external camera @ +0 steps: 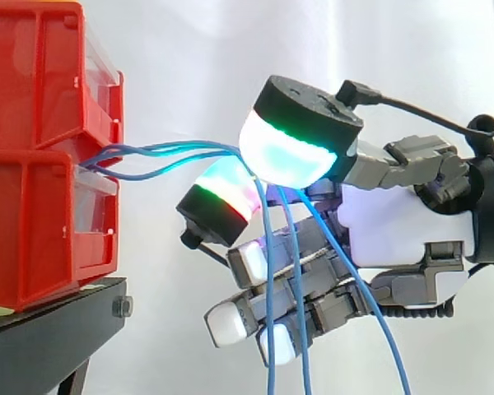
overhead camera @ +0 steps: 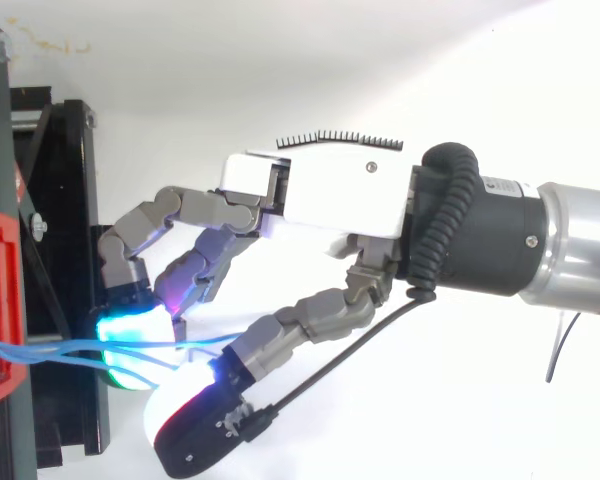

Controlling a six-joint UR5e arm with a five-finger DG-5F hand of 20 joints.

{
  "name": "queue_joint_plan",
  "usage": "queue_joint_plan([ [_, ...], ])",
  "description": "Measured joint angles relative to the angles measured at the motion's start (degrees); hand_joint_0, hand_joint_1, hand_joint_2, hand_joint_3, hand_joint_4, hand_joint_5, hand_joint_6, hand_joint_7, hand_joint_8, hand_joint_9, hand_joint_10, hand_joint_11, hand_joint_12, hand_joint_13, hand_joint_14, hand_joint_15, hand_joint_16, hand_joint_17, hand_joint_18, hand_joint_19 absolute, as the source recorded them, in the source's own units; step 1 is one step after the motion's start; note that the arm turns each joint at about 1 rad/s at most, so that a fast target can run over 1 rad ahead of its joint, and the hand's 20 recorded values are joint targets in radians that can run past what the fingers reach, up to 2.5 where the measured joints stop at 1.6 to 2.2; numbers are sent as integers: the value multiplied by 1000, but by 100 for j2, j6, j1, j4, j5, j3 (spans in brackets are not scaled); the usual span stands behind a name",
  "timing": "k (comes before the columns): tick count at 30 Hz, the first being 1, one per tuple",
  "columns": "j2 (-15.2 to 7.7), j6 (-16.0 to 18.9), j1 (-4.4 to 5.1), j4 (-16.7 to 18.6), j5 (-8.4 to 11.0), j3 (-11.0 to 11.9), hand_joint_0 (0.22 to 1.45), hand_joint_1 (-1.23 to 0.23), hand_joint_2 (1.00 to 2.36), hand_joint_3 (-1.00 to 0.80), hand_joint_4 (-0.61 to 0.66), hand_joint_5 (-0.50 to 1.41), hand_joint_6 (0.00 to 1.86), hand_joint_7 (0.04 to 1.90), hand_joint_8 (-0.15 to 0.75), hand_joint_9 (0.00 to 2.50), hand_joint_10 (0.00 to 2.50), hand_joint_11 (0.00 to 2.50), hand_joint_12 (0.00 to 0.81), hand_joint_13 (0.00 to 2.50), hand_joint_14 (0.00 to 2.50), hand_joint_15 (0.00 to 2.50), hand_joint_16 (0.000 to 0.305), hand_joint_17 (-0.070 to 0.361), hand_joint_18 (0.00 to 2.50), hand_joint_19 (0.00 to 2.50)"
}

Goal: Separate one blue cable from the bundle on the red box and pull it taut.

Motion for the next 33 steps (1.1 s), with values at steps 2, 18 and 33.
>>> queue_joint_plan([
  [2, 1, -1, 0, 0, -1, 0, 405, -737, 1000, -500, -74, -143, 886, 1086, 293, 1072, 11, 843, 370, 854, 15, 523, 45, 102, 843, 551],
  [18, 1, 1, -23, -15, -46, 23, 581, -762, 1016, -157, -48, -161, 893, 1196, 303, 1075, 14, 893, 354, 855, 18, 551, 41, 91, 788, 630],
  [33, -1, -2, -72, -83, -173, 23, 794, -895, 1000, -500, -235, -189, 918, 1228, 240, 1002, 18, 881, 313, 845, 17, 530, 34, 77, 814, 555],
])
